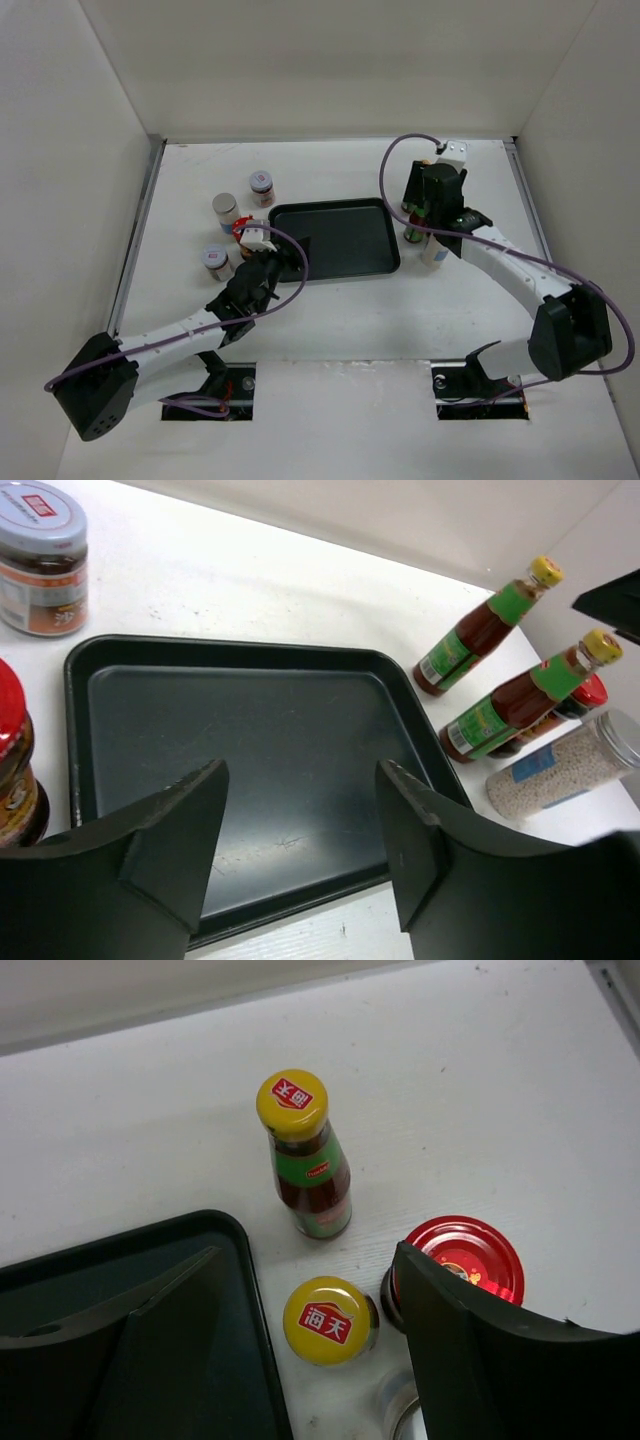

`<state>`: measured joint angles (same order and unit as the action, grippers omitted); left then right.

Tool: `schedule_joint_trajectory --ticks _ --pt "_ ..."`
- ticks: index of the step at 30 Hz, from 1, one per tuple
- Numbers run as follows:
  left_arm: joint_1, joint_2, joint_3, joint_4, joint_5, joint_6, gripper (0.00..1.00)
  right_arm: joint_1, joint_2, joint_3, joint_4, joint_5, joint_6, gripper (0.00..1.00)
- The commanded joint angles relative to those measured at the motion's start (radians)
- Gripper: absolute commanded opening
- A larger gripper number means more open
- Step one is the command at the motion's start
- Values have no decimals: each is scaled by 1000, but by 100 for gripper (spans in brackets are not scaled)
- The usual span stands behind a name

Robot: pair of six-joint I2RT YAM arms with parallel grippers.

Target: Organize the condiment bottles

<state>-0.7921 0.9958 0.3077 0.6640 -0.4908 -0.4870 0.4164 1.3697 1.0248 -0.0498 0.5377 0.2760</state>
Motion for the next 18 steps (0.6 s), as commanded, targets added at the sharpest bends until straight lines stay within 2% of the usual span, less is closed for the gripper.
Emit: schedule_joint_trajectory --ticks 1,7,14,18 --pt "8 -11 -12 74 50 -15 60 -6 11 32 24 -25 26 73" --pt "46 -2 -25 80 66 -59 62 -5 38 12 28 24 19 65" --pt "69 -22 -36 80 83 -79 62 -3 54 -6 18 59 19 65" --pt "70 -39 -44 83 89 -79 62 -3 52 -26 27 67 34 52"
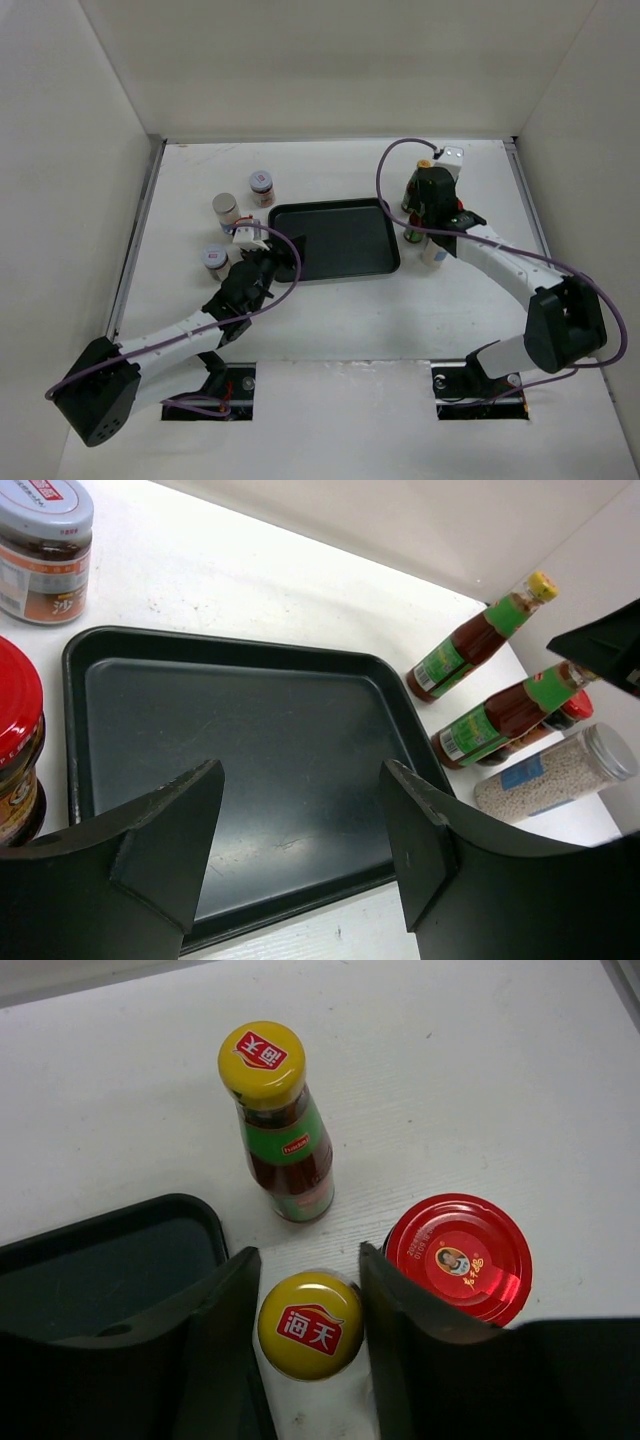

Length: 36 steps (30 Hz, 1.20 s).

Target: Organize the condiment bottles

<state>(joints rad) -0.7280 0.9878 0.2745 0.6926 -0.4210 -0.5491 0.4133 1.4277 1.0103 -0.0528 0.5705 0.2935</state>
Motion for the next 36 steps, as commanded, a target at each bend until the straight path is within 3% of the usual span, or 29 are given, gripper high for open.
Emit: schedule_joint_trajectory --ticks 1,6,9,13,18,36 --pt "9 -26 -11 56 19 -17 62 0 -12 -12 30 38 18 47" --pt "8 -23 -6 50 25 -25 62 22 -21 -10 71 91 -7 27" --pt "22 -17 -9 50 27 -29 62 38 -52 -1 105 117 -34 23" --pt "17 -18 -8 50 30 -34 63 77 -102 25 211 152 -138 23" --pt "28 22 -1 50 34 -49 63 138 -96 111 225 154 -201 23" --pt "45 17 -11 58 31 -48 64 163 243 329 312 -54 -91 23"
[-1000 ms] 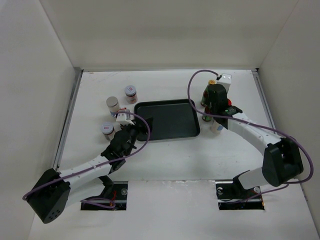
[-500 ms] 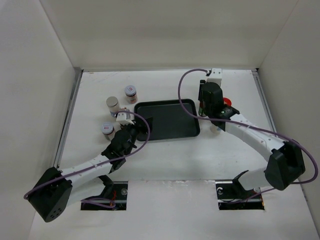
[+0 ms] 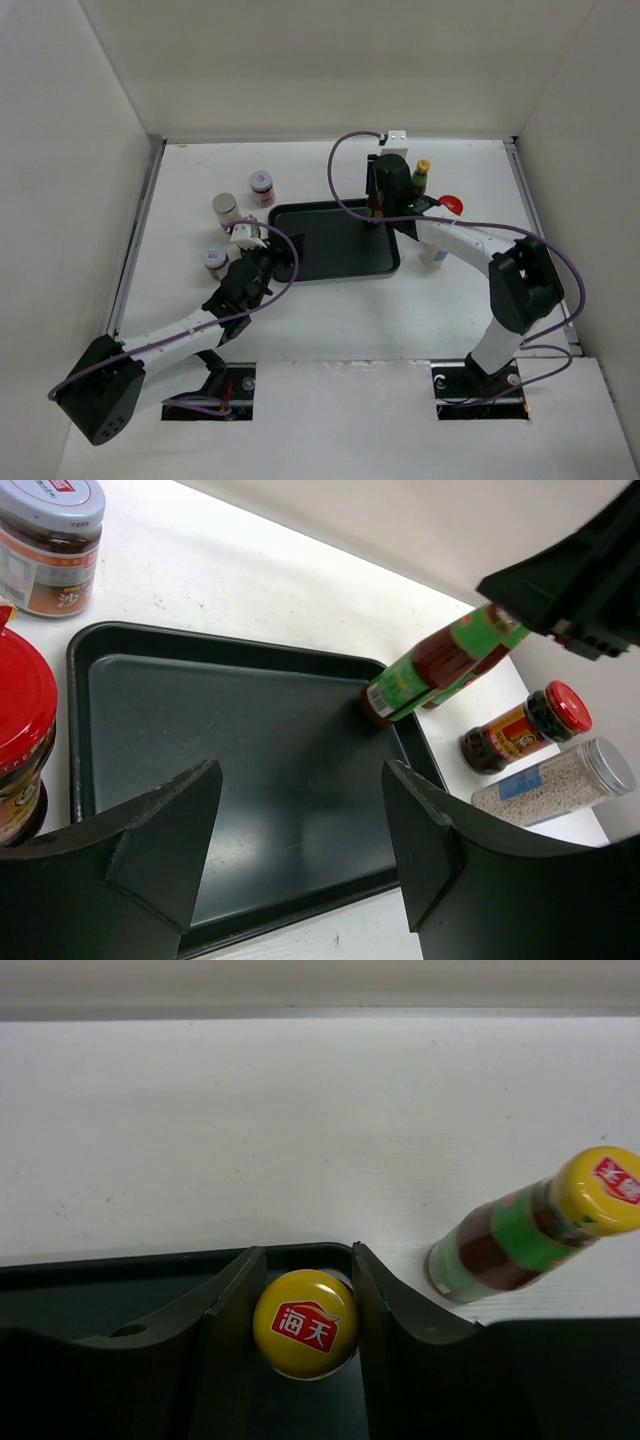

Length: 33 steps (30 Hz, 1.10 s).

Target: Organize the condiment bottles

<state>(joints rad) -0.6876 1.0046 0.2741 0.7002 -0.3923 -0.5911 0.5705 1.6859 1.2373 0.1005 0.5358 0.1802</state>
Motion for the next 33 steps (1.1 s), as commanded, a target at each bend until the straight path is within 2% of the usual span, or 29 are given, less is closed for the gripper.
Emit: schedule_joint_trajectory --ticks 1,10,21,29,33 --pt "12 8 -10 50 7 -10 64 5 -6 106 160 -19 22 23" --pt "27 29 -9 55 12 -13 64 47 11 151 168 -53 28 23" --pt "30 28 -10 55 9 -13 64 99 139 271 145 -85 34 23" --pt "41 20 -12 45 13 -15 64 110 187 268 148 -77 38 24" --pt "35 22 -12 48 7 -13 64 110 178 268 150 -80 16 28"
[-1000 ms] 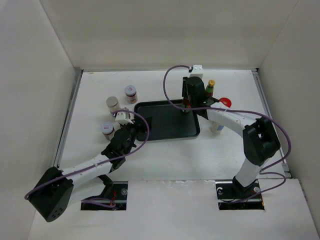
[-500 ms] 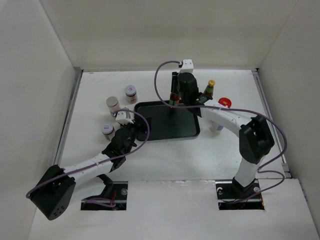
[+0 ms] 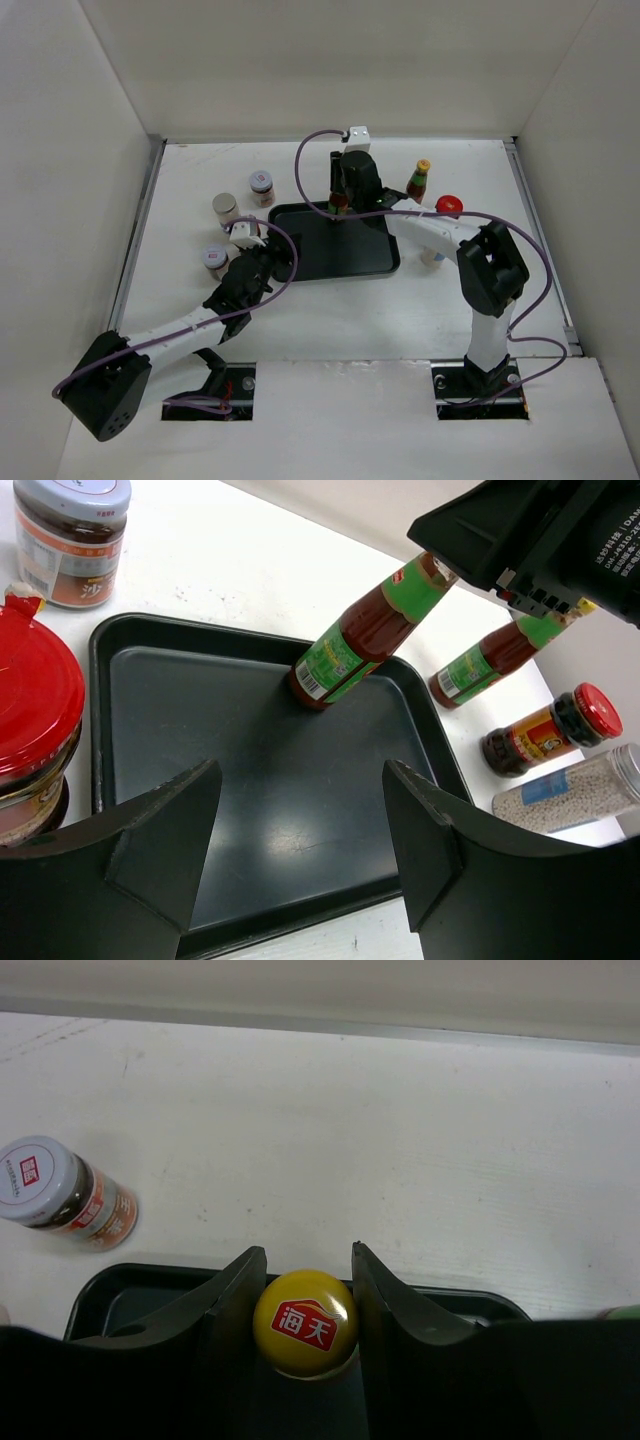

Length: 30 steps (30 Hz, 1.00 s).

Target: Organize the condiment bottles

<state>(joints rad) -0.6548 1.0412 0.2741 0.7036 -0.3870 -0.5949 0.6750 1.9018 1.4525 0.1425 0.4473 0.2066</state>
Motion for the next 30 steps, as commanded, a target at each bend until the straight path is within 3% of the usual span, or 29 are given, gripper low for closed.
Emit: schedule_joint_trajectory --ticks 1,3,7,18,21,23,30 --pt "5 -9 -10 45 3 -9 64 5 -40 49 108 7 -15 32" --pt "8 -3 -7 42 8 -11 64 5 -43 37 115 8 -19 34" --pt "4 -12 -9 45 -7 -5 64 10 -56 35 115 8 -35 25" --pt "-7 40 7 51 -3 -11 64 10 -70 14 103 24 -70 28" --pt "-6 39 8 51 -9 -8 64 10 -50 11 108 27 -67 43" --pt "-2 36 8 47 -9 -3 64 10 -44 11 111 22 -55 59" --pt "13 -15 33 -19 -55 24 65 25 -130 -49 141 -15 -27 75"
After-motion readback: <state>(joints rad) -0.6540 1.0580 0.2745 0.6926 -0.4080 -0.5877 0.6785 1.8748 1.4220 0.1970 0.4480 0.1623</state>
